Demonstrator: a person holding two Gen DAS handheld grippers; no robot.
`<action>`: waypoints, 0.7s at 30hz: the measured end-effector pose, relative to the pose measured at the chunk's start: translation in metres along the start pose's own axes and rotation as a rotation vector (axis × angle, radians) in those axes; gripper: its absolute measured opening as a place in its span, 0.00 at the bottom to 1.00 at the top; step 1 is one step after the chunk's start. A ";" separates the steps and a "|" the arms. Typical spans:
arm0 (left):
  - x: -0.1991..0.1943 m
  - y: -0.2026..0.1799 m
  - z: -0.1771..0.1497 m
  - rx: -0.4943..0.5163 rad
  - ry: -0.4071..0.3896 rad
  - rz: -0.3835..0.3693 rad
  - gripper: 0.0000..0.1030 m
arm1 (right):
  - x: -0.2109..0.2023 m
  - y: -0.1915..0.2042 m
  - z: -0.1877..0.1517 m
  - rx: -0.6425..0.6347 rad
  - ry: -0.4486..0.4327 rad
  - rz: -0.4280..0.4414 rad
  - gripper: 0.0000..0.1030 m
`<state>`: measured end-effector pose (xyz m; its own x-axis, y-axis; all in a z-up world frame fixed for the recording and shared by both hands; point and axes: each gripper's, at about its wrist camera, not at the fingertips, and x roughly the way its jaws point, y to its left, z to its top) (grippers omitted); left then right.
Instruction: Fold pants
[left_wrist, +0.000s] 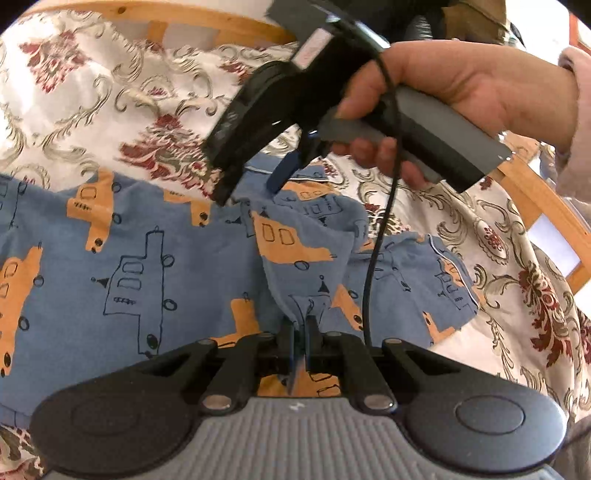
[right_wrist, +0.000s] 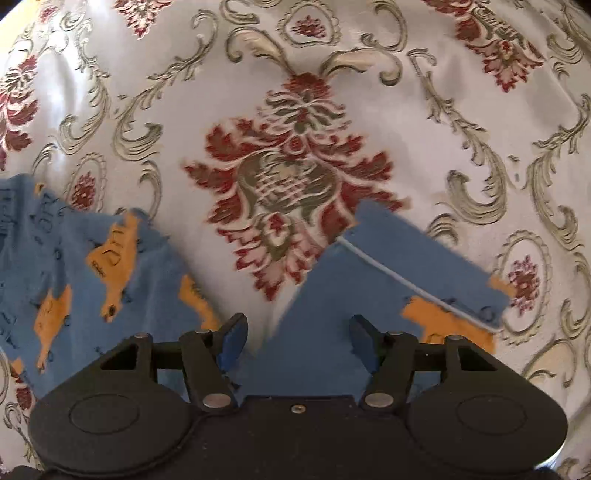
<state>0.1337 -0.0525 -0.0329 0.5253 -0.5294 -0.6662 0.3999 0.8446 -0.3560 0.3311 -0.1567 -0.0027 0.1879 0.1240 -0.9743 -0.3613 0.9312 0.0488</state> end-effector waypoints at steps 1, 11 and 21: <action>-0.001 -0.002 -0.001 0.017 -0.004 -0.003 0.06 | 0.002 0.003 -0.001 -0.012 -0.005 -0.020 0.64; -0.005 -0.003 -0.004 0.052 -0.018 0.001 0.06 | -0.002 -0.018 -0.002 0.070 -0.075 -0.023 0.22; -0.007 -0.005 -0.010 0.087 -0.023 0.006 0.04 | -0.033 -0.052 -0.022 0.222 -0.196 0.107 0.00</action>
<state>0.1207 -0.0524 -0.0325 0.5440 -0.5273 -0.6527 0.4605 0.8379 -0.2931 0.3234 -0.2169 0.0216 0.3404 0.2687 -0.9011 -0.1843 0.9588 0.2163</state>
